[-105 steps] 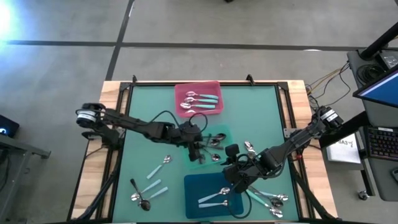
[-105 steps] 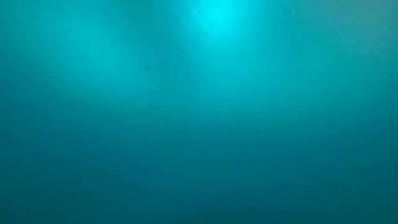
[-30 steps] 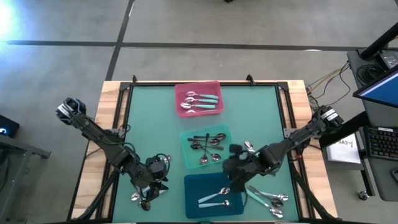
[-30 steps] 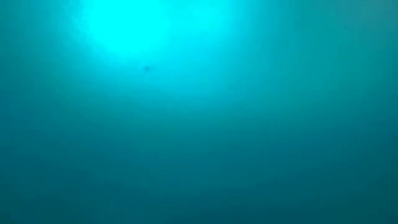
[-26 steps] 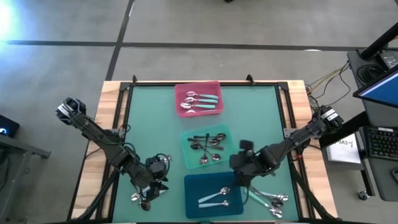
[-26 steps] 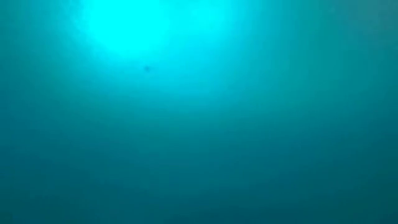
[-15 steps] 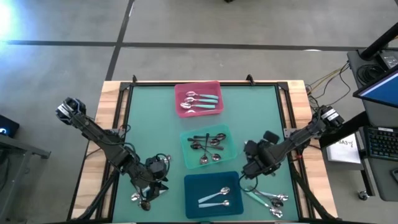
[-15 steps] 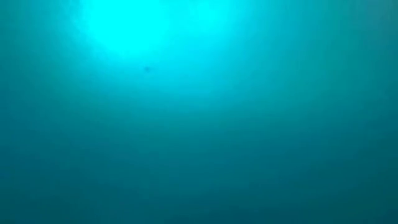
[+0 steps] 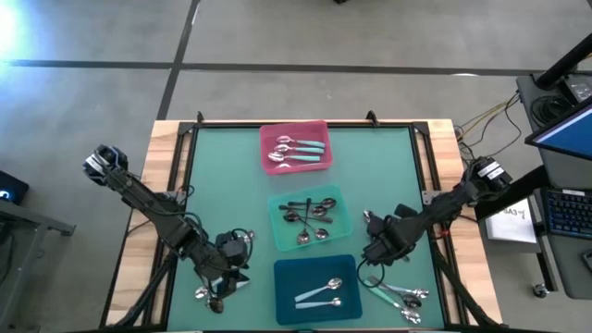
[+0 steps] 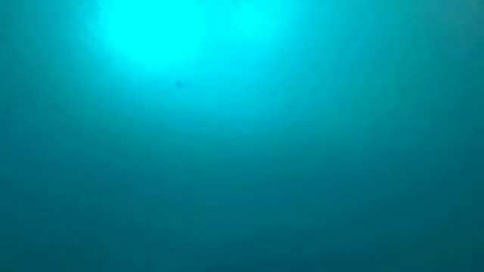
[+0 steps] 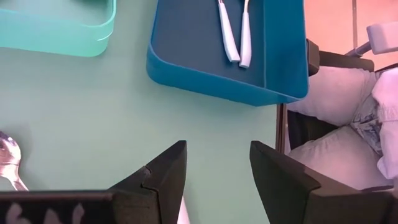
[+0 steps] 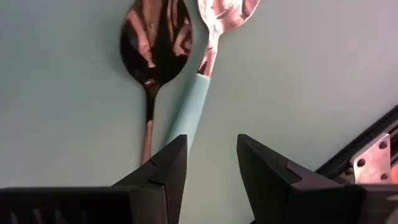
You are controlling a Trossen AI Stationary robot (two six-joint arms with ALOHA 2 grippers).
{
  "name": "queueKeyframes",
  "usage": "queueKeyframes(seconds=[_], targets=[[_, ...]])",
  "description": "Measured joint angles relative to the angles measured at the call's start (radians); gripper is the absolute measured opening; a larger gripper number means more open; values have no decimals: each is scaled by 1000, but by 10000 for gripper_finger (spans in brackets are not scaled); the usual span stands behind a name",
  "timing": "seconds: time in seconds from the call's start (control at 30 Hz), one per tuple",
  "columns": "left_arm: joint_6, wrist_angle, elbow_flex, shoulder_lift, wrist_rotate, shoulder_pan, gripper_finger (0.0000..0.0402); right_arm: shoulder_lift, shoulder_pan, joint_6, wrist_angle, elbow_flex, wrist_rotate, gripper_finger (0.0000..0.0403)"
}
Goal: Sort silverware by color (type)
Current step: Put the green spoon into the pink bin
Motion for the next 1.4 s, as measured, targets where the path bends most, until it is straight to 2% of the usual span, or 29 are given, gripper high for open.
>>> queueKeyframes(seconds=[0.37,0.73,1.17,1.27,1.4], targets=[[0,-12,0,0,1,0,162,0,0,11,137,-42,-29,132],[1,-11,0,0,1,0,162,0,0,6,156,-51,-26,132],[-14,-8,0,0,1,0,162,-5,-2,30,235,-161,-18,131],[-19,-6,-1,0,1,0,162,-5,-2,24,249,-165,-18,120],[-23,-1,-1,0,-2,0,162,-4,-2,22,257,-165,-8,82]])
